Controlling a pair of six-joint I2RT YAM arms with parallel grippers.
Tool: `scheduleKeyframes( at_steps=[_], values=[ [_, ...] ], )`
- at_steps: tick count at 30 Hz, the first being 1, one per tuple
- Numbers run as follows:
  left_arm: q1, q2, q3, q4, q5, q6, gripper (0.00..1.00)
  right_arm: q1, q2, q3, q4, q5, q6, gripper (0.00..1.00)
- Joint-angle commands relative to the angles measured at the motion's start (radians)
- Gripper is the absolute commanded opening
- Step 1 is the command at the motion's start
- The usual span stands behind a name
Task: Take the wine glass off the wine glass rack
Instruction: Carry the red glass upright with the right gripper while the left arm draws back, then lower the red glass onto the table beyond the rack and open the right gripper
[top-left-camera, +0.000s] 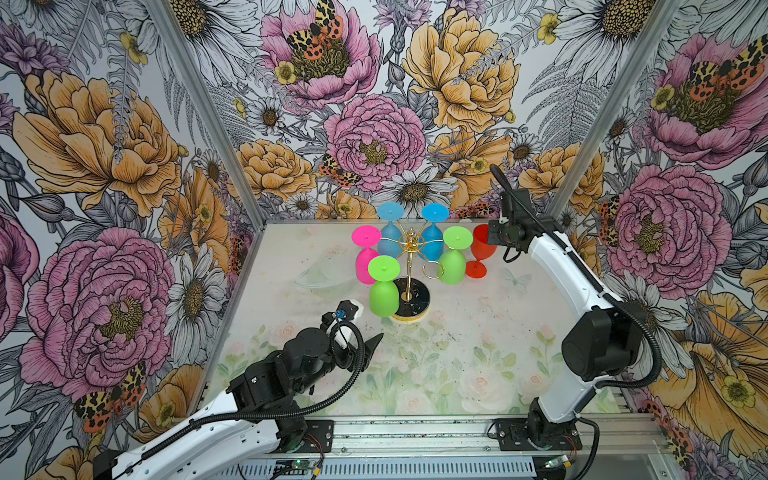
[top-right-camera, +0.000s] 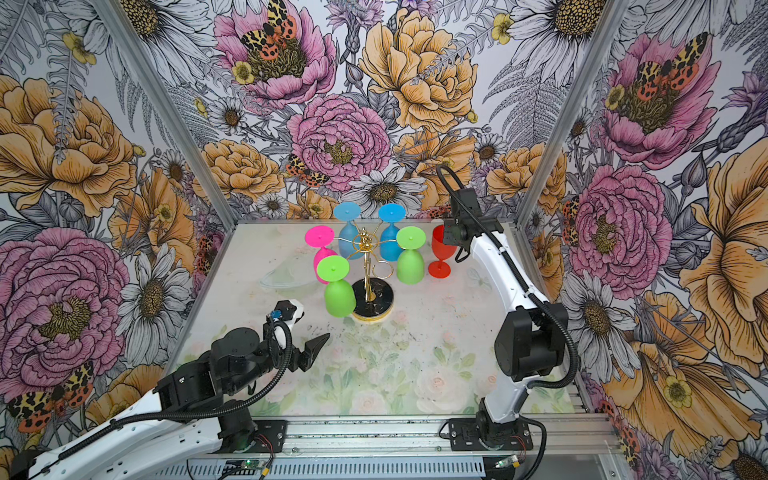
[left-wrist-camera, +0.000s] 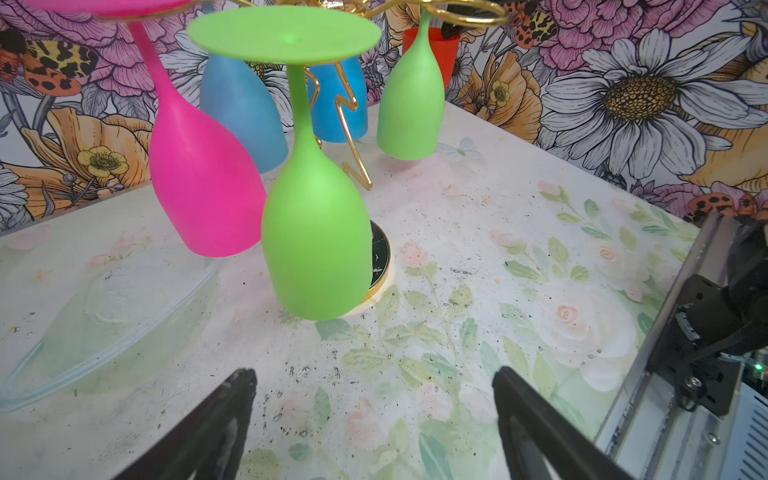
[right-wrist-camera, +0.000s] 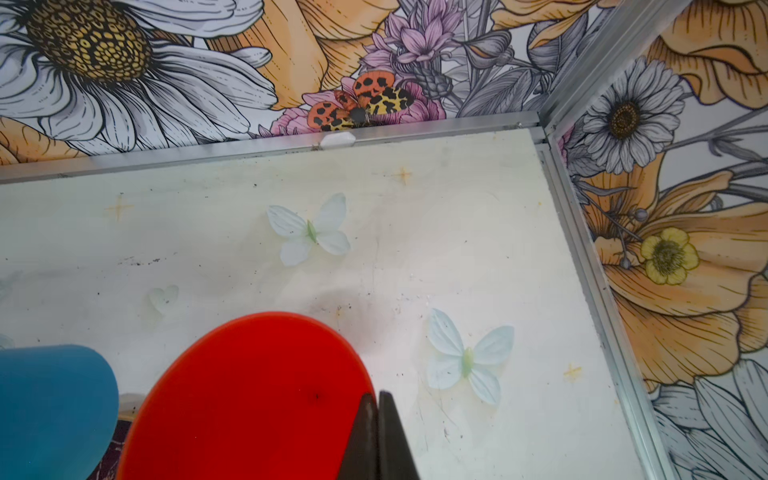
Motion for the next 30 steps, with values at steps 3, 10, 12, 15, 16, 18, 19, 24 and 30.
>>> scheduleKeyframes(
  at_steps=[3,10,12,15,16,18,19,24,30],
  values=[
    [0.008,-0.031,0.028,-0.045,0.040,-0.027,0.92,-0.003,0.116,0.135,0.022,-0.052,-0.022,0.00],
    [0.008,-0.040,0.026,-0.045,0.091,-0.035,0.93,0.015,0.252,0.273,0.029,-0.072,-0.027,0.00],
    [0.007,-0.040,0.025,-0.044,0.093,-0.039,0.93,0.024,0.281,0.305,0.029,-0.071,-0.029,0.00],
    [0.008,-0.043,0.024,-0.045,0.092,-0.038,0.94,0.035,0.324,0.346,0.029,-0.069,-0.024,0.00],
    [0.008,-0.043,0.024,-0.044,0.090,-0.036,0.94,0.041,0.337,0.355,0.029,-0.066,-0.023,0.00],
    [0.008,-0.044,0.023,-0.045,0.091,-0.038,0.94,0.052,0.358,0.372,0.030,-0.053,-0.024,0.00],
    [0.008,-0.043,0.023,-0.044,0.093,-0.038,0.95,0.058,0.368,0.381,0.031,-0.049,-0.024,0.00],
    [0.008,-0.044,0.023,-0.044,0.100,-0.037,0.95,0.081,0.411,0.419,0.031,-0.043,-0.023,0.00],
    [0.008,-0.046,0.023,-0.046,0.102,-0.036,0.96,0.090,0.443,0.439,0.031,-0.039,-0.020,0.00]
  ],
)
